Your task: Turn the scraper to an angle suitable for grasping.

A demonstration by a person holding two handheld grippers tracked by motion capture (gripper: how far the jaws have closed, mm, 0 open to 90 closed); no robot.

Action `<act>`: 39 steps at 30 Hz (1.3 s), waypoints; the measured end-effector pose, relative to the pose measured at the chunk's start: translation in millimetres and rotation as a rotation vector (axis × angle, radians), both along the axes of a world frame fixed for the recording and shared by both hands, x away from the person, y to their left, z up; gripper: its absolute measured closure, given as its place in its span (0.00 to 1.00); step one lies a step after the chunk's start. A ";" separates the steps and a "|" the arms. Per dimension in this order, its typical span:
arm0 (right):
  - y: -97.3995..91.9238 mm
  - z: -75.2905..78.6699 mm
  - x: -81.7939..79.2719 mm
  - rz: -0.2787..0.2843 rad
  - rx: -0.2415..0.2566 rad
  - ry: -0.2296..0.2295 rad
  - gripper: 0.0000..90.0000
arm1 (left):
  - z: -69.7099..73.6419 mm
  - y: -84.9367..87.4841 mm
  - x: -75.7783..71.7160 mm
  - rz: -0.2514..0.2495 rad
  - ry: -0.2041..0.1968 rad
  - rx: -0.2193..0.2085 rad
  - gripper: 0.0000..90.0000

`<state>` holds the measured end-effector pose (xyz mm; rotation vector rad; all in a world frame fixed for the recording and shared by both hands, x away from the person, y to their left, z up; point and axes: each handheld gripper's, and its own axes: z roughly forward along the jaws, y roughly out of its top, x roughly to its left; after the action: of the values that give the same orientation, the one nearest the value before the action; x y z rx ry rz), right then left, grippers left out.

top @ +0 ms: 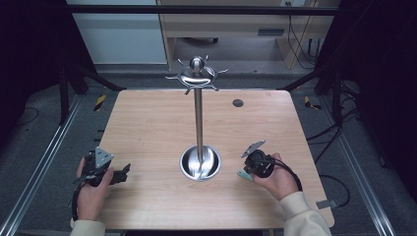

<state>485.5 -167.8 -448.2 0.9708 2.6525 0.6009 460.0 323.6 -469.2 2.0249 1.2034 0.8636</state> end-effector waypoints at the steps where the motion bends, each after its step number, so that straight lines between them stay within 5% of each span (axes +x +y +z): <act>1: -0.3 1.1 -0.1 0.010 -0.006 0.005 0.99 | 0.0 -0.2 -0.1 0.000 0.000 0.001 0.05; 17: 7.1 11.3 2.2 0.109 -0.149 0.069 0.92 | -0.1 -0.2 -0.1 0.000 0.002 0.006 0.05; 39: 8.7 10.5 8.1 0.111 -0.177 0.106 0.82 | -0.5 -1.2 0.0 -0.002 0.004 0.006 0.04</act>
<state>493.6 -159.1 -437.7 0.8307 2.8106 0.3378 460.0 322.3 -469.7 2.0332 1.2020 0.8632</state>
